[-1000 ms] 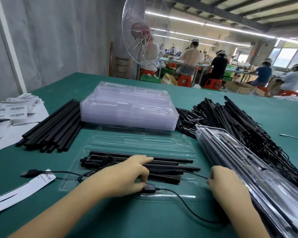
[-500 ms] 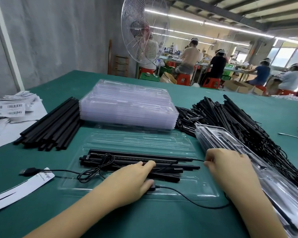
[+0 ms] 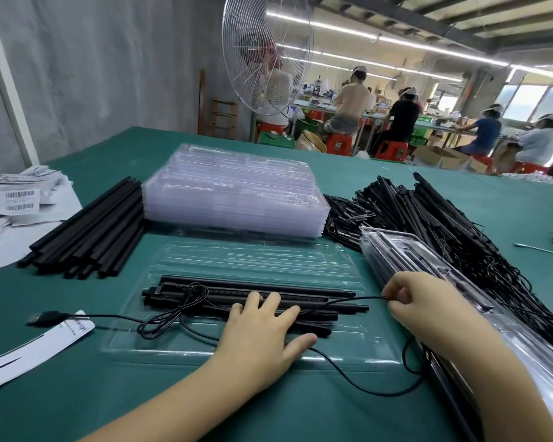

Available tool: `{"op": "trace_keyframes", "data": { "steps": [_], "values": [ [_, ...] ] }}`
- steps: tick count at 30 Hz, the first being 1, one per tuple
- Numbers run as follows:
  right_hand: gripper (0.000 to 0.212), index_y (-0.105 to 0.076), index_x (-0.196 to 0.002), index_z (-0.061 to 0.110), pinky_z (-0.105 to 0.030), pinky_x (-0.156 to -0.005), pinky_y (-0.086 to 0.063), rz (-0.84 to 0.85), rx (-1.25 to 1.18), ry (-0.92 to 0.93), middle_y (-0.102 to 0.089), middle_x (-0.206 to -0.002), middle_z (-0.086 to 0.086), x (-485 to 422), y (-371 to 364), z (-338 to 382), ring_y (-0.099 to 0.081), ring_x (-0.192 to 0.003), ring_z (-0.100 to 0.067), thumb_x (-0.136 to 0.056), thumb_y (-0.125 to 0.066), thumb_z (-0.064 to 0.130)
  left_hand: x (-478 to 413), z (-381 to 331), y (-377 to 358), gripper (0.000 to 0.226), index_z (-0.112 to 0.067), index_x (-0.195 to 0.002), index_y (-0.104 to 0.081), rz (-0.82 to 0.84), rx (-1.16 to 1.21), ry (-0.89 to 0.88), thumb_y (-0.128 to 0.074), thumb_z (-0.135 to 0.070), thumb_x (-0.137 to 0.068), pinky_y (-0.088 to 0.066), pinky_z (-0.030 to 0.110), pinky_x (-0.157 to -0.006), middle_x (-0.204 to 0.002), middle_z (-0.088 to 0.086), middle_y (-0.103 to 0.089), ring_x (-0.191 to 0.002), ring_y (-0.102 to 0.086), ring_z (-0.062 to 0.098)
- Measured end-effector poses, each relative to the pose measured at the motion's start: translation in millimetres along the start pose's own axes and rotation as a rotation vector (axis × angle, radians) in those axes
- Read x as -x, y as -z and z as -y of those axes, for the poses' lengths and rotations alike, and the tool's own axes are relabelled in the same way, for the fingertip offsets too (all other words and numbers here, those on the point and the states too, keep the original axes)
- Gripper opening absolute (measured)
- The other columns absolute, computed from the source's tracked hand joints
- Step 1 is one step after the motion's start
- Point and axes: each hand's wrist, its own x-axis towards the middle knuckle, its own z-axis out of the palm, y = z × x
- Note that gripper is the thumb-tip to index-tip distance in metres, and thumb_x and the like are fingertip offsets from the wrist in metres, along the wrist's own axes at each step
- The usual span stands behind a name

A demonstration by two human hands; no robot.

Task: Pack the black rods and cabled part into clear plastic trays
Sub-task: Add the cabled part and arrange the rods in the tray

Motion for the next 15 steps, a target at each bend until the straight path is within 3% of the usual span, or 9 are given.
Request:
{"op": "trace_keyframes", "data": {
  "steps": [3,7,12,15],
  "values": [
    [0.021,-0.066,-0.093,0.023,-0.010,-0.054,-0.036,0.012,-0.166,0.013,-0.061,-0.081,0.010,5.3,7.5,-1.4,-0.055,-0.069,0.000,-0.088,-0.051,0.009,-0.1,-1.8,2.1,0.069,-0.034,-0.144,-0.029,0.031,-0.014,-0.005,-0.014,-0.072,-0.088,-0.028,0.042,-0.103,-0.141,-0.003,-0.031,-0.127,-0.025,0.023],
    [0.022,-0.068,-0.082,0.031,-0.011,-0.047,-0.041,0.034,-0.406,0.080,-0.067,-0.067,0.011,13.7,14.3,-3.2,-0.058,-0.049,0.000,-0.088,-0.055,0.014,-1.9,-3.8,6.0,0.074,-0.031,-0.145,-0.030,0.069,-0.002,0.000,-0.012,-0.073,-0.087,-0.031,0.043,-0.102,-0.140,-0.002,-0.032,-0.126,-0.026,0.023],
    [0.013,-0.066,-0.094,0.029,-0.012,-0.044,-0.038,0.128,-0.213,0.126,-0.065,-0.073,0.006,-9.0,-18.2,3.0,-0.046,-0.045,0.000,-0.092,-0.055,0.023,-4.8,-3.9,12.1,0.066,-0.036,-0.145,-0.021,0.061,0.056,0.020,-0.017,-0.070,-0.089,-0.036,0.042,-0.099,-0.137,-0.003,-0.037,-0.125,-0.029,0.024],
    [0.024,-0.063,-0.113,0.031,-0.008,-0.048,-0.036,0.197,-0.169,0.111,-0.060,-0.082,0.010,-25.2,-44.8,5.2,-0.049,-0.057,0.000,-0.092,-0.055,0.024,-6.2,-7.1,16.1,0.060,-0.035,-0.139,-0.033,0.070,0.044,0.018,-0.021,-0.069,-0.090,-0.037,0.041,-0.097,-0.133,-0.003,-0.038,-0.124,-0.029,0.024]
  ]
}}
